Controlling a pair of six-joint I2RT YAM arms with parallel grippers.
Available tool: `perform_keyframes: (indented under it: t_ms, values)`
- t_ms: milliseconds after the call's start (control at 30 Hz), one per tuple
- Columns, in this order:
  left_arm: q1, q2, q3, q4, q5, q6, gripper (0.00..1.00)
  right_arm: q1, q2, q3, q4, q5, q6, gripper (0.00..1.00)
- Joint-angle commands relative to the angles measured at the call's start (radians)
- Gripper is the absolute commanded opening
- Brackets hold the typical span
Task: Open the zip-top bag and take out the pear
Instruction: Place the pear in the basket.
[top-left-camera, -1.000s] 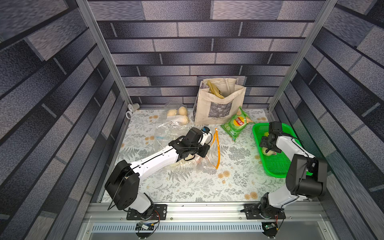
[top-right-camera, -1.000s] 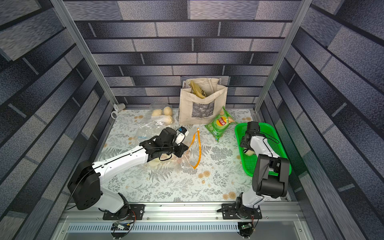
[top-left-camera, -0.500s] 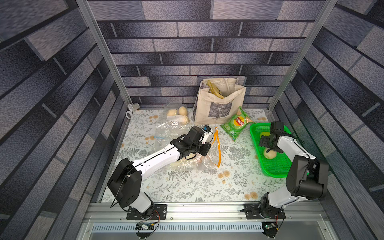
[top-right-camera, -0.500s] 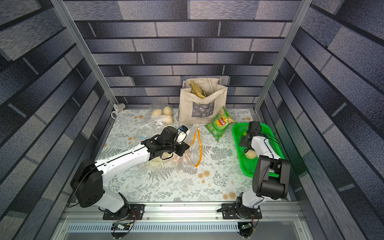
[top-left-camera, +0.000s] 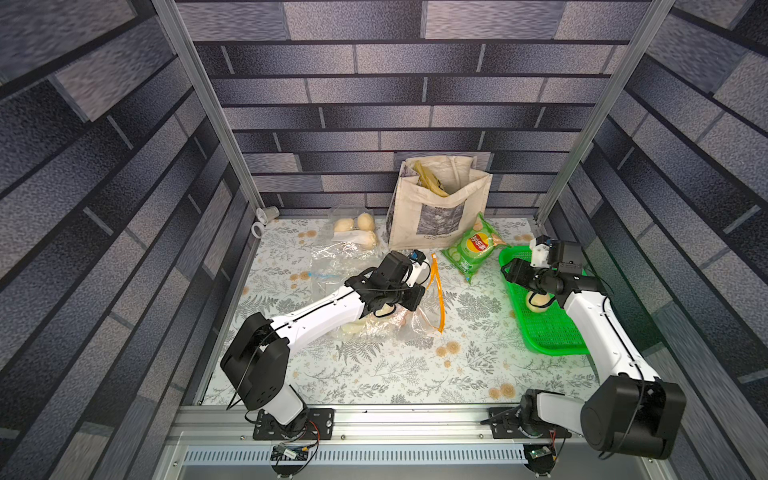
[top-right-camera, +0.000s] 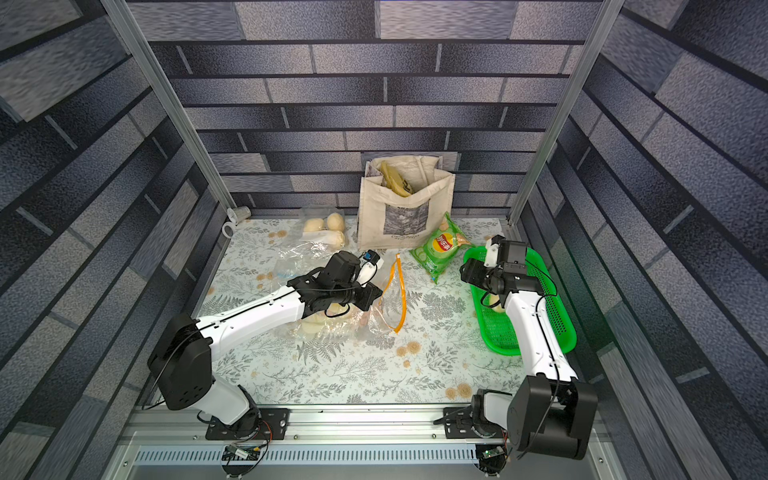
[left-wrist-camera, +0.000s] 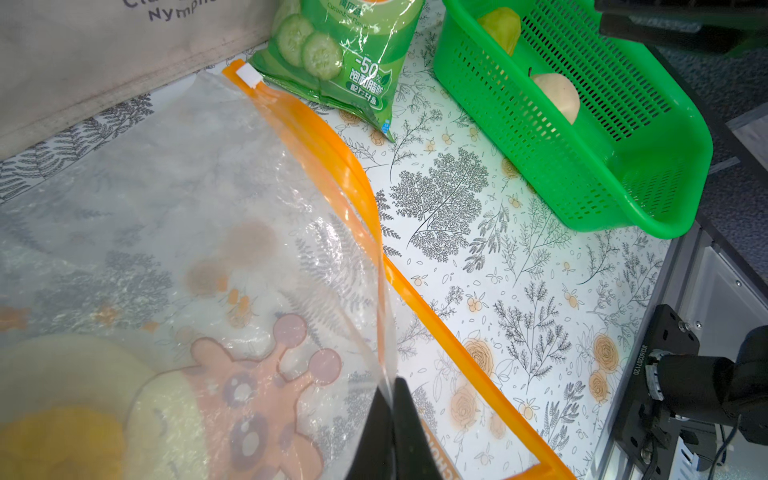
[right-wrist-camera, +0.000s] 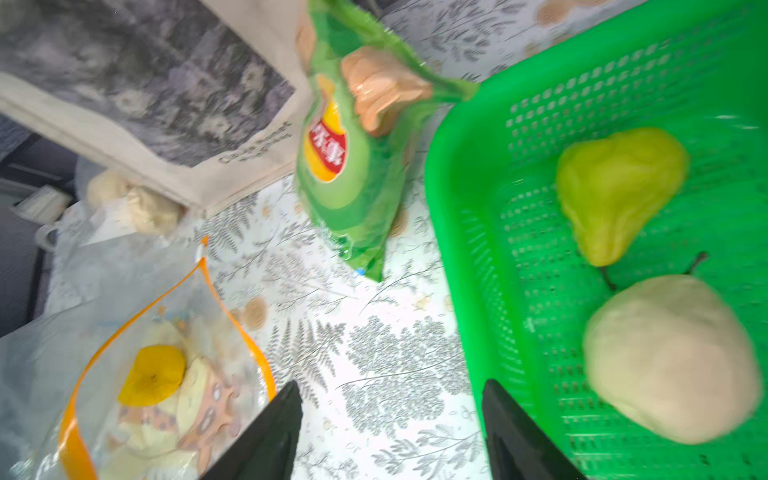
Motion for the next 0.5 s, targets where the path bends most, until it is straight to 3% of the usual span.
perform_keyframes:
  t_ms: [0, 100, 467]
  values:
    - [-0.013, 0.008, 0.04, -0.012, 0.014, 0.012, 0.06, 0.09, -0.019, -0.041, 0.029, -0.181, 0.048, 0.7]
    - [-0.013, 0.005, 0.041, -0.014, 0.009, 0.013, 0.06, 0.147, -0.008, -0.091, 0.103, -0.258, 0.125, 0.71]
    - [-0.02, -0.022, 0.036, -0.012, 0.01, 0.023, 0.06, 0.297, 0.145, -0.206, 0.423, -0.329, 0.381, 0.64]
